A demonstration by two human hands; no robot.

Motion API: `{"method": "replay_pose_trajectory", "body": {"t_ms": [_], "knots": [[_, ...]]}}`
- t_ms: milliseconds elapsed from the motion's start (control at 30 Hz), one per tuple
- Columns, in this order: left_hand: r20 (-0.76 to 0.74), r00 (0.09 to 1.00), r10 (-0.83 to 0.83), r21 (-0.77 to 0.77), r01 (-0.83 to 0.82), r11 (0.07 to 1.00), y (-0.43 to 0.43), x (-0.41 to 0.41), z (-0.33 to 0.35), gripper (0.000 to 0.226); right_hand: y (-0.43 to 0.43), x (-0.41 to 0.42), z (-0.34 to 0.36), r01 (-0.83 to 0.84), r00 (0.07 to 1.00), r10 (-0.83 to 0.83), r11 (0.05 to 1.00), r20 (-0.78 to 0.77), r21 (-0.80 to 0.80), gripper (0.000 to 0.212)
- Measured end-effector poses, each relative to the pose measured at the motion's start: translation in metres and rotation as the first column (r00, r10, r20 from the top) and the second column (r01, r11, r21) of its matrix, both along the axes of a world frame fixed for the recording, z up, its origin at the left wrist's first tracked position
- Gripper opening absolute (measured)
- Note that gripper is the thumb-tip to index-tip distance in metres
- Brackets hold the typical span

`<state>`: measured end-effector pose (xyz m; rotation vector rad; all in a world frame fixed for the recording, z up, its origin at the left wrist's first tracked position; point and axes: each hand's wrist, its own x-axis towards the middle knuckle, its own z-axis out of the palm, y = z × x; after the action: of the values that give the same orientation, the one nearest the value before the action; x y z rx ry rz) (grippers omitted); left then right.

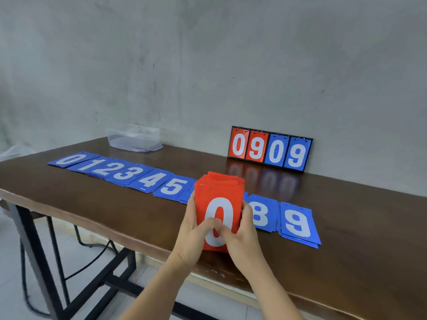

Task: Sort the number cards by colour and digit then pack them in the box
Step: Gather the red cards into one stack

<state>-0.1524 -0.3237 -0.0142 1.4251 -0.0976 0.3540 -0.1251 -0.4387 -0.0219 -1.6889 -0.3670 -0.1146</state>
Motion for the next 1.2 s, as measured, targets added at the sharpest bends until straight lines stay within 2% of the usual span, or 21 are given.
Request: {"method": "replay_pose_trajectory", "body": {"t_ms": [100, 267, 333, 467, 667, 767, 933, 1033, 1133, 1200], "knots": [[0.026, 1.000, -0.013, -0.003, 0.013, 1.000, -0.003, 0.007, 0.002, 0.082, 0.008, 0.003, 0.002, 0.064, 0.998, -0.064, 0.998, -0.002, -0.001, 0.049], [0.084, 0.995, -0.062, 0.038, 0.059, 0.998, -0.001, 0.020, 0.016, 0.083, 0.005, 0.012, 0.020, 0.104, 0.994, -0.104, 0.994, 0.027, 0.027, 0.056], [0.071, 0.993, -0.093, 0.035, 0.091, 0.995, 0.000, 0.021, 0.010, 0.081, 0.002, 0.014, 0.016, 0.105, 0.994, -0.105, 0.994, 0.020, 0.010, 0.058], [0.021, 0.991, -0.133, 0.083, 0.131, 0.988, -0.001, 0.019, -0.004, 0.099, 0.009, 0.010, 0.002, 0.121, 0.993, -0.120, 0.990, -0.016, 0.067, 0.043], [0.091, 0.987, -0.133, 0.118, 0.122, 0.985, 0.000, 0.027, 0.005, 0.091, 0.013, 0.013, 0.013, 0.182, 0.983, -0.185, 0.978, 0.017, 0.104, 0.046], [0.038, 0.990, -0.139, 0.075, 0.136, 0.988, -0.001, 0.025, -0.005, 0.096, 0.011, 0.008, 0.007, 0.178, 0.984, -0.178, 0.979, -0.017, 0.097, 0.048], [0.025, 0.999, -0.034, 0.130, 0.031, 0.991, -0.005, 0.032, 0.004, 0.097, 0.013, 0.008, 0.021, 0.197, 0.980, -0.193, 0.952, -0.037, 0.234, 0.042], [0.008, 0.997, 0.080, 0.119, -0.080, 0.990, -0.011, 0.037, 0.023, 0.082, 0.020, 0.010, 0.031, 0.276, 0.958, -0.288, 0.898, -0.016, 0.342, 0.043], [-0.055, 0.985, 0.163, 0.089, -0.158, 0.983, -0.018, 0.042, 0.037, 0.077, 0.028, 0.014, 0.035, 0.370, 0.923, -0.382, 0.841, -0.051, 0.393, 0.044], [-0.086, 0.972, 0.219, 0.100, -0.210, 0.973, -0.020, 0.047, 0.041, 0.065, 0.030, 0.019, 0.038, 0.437, 0.893, -0.443, 0.811, -0.081, 0.389, 0.035]]}}
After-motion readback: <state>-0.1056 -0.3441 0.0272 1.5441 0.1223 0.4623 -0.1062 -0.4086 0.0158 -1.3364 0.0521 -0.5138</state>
